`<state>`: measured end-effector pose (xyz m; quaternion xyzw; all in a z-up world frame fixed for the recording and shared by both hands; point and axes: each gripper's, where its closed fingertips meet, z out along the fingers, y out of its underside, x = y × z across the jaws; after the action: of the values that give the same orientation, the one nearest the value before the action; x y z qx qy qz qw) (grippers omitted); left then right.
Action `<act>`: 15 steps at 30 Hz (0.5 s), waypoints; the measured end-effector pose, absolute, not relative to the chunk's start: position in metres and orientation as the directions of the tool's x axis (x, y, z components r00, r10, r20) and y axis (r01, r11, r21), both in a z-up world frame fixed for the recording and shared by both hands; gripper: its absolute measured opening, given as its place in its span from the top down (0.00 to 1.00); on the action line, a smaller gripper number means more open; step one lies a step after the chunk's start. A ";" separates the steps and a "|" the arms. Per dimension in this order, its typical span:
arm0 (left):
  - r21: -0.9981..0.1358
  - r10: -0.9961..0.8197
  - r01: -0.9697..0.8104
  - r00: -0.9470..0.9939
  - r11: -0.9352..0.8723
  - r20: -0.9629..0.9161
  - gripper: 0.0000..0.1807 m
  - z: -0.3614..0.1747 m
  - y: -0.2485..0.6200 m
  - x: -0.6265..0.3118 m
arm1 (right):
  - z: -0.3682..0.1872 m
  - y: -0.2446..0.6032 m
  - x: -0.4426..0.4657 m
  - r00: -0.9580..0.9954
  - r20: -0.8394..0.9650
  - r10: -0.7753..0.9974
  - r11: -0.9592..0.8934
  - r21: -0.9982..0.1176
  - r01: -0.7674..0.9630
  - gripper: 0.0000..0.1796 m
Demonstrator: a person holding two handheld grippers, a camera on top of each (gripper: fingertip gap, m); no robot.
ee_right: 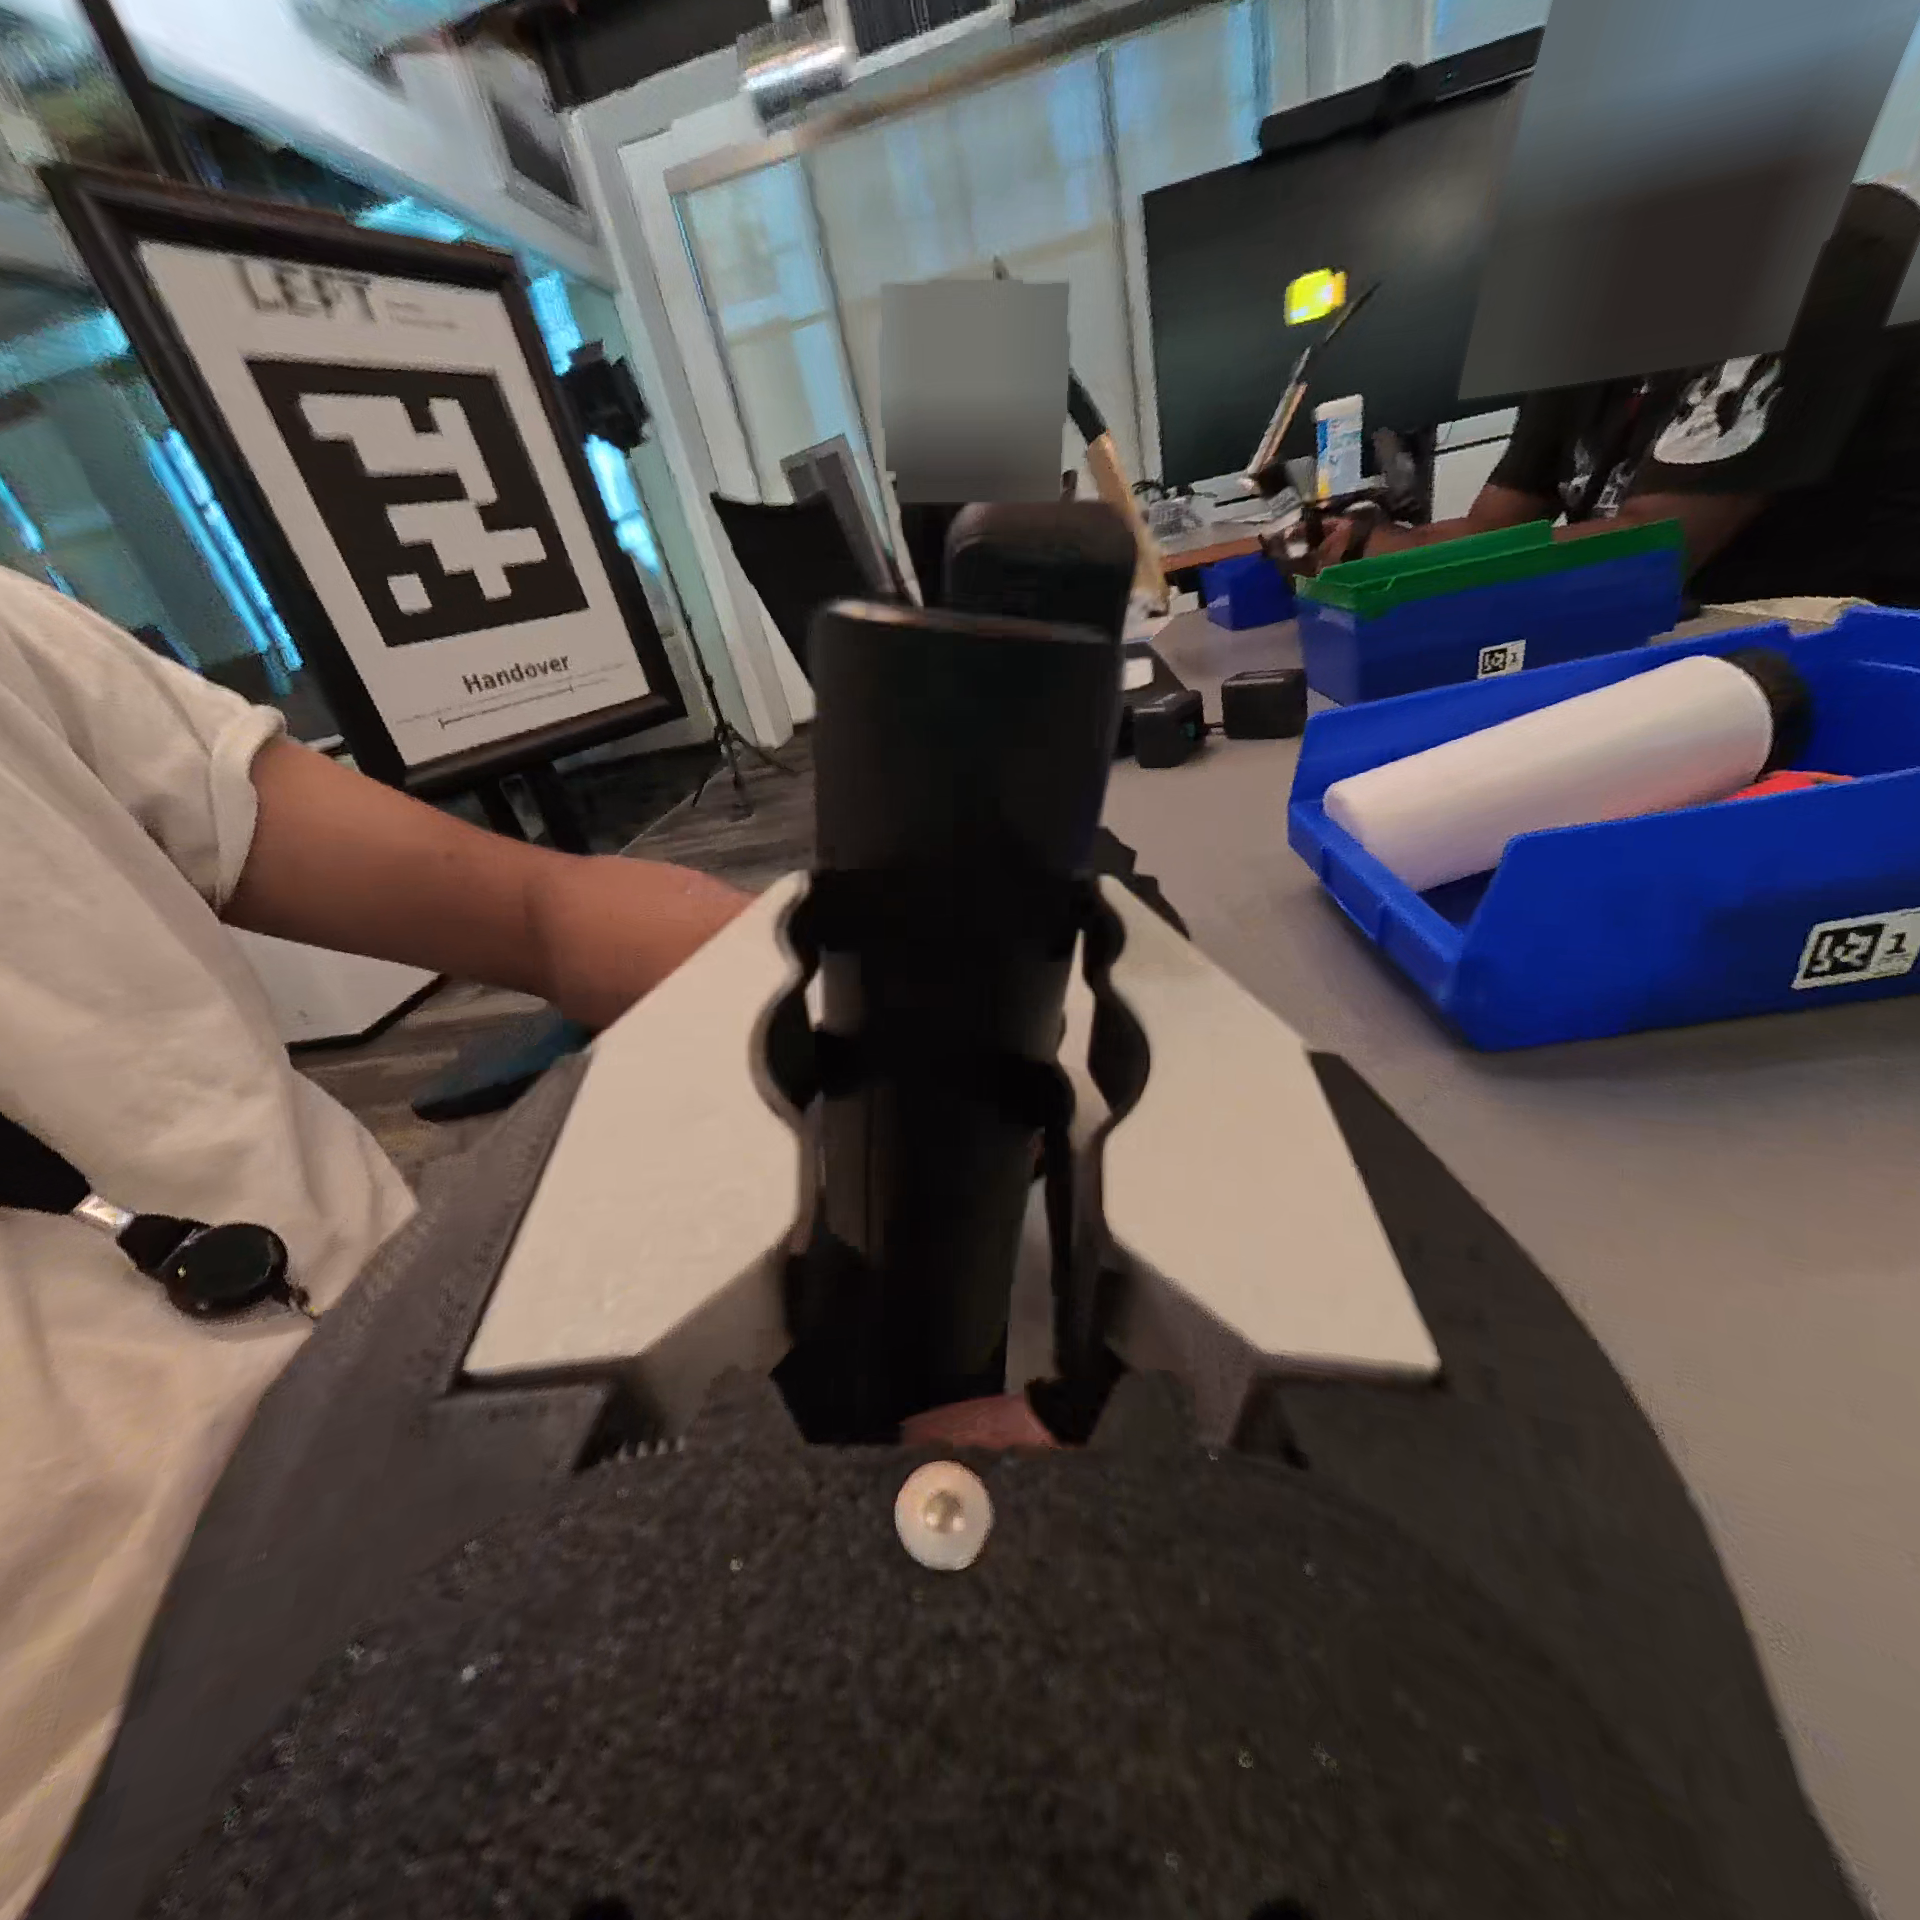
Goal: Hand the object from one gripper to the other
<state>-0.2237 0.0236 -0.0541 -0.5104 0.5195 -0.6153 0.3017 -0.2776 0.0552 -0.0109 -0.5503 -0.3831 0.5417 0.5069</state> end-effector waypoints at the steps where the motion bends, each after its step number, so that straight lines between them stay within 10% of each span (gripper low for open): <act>1: -0.950 -0.915 -0.157 -0.266 -0.270 0.304 0.69 -0.057 0.028 -0.223 | -0.014 0.058 -0.277 0.118 -0.216 0.969 -0.205 -0.974 -0.098 0.72; 15: -0.898 -0.902 0.150 0.074 -0.413 0.426 0.67 -0.050 0.123 -0.272 | 0.086 0.143 -0.109 0.724 -0.093 0.684 -0.019 -0.994 -0.109 0.73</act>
<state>-0.2717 0.1228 -0.0503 -0.5877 0.3195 -0.6007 0.4378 -0.1089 0.1427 0.0856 -0.6483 -0.2216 0.2985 0.6644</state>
